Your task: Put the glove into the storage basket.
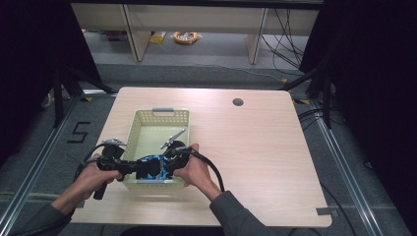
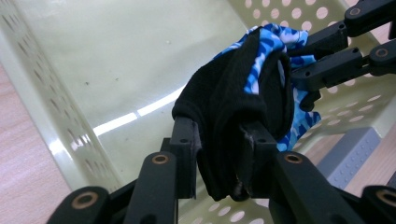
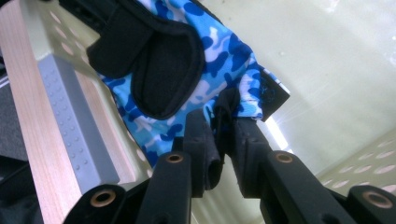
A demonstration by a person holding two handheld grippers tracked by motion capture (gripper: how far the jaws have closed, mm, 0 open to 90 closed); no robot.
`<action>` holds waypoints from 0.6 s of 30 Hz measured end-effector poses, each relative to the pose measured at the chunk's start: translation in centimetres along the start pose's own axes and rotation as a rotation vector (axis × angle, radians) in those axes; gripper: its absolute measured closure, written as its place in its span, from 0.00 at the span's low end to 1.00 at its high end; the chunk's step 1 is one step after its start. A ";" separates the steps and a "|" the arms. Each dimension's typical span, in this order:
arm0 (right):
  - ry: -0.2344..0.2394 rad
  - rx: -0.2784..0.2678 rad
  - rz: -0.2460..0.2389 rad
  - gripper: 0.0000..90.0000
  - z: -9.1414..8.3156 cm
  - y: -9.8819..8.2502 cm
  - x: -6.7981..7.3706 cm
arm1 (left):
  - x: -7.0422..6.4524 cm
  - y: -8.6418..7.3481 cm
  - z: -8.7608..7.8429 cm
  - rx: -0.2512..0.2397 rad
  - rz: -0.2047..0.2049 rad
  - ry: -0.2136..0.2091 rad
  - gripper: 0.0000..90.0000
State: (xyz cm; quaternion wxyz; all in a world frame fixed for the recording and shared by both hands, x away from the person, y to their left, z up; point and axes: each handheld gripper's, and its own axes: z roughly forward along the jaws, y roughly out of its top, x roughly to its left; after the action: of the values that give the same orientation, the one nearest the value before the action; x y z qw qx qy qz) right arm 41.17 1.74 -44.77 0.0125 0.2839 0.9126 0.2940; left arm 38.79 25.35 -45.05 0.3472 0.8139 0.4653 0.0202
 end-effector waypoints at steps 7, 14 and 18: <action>-0.006 0.008 -0.002 0.86 0.2 -0.1 0.0 | -0.1 0.0 -0.1 -0.009 0.002 0.017 0.68; -0.015 0.010 -0.003 0.86 -0.1 -0.3 -0.1 | -0.3 0.3 -0.5 -0.025 0.003 0.029 0.62; -0.016 0.017 0.004 0.87 0.1 -0.3 -0.1 | -0.6 0.4 -0.4 0.012 0.032 0.047 0.58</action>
State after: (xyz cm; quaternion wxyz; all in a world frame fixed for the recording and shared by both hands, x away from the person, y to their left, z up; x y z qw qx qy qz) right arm 41.12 1.51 -45.03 0.0169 0.2879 0.9144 0.2842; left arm 38.61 24.95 -44.32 0.3308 0.8227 0.4604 0.0422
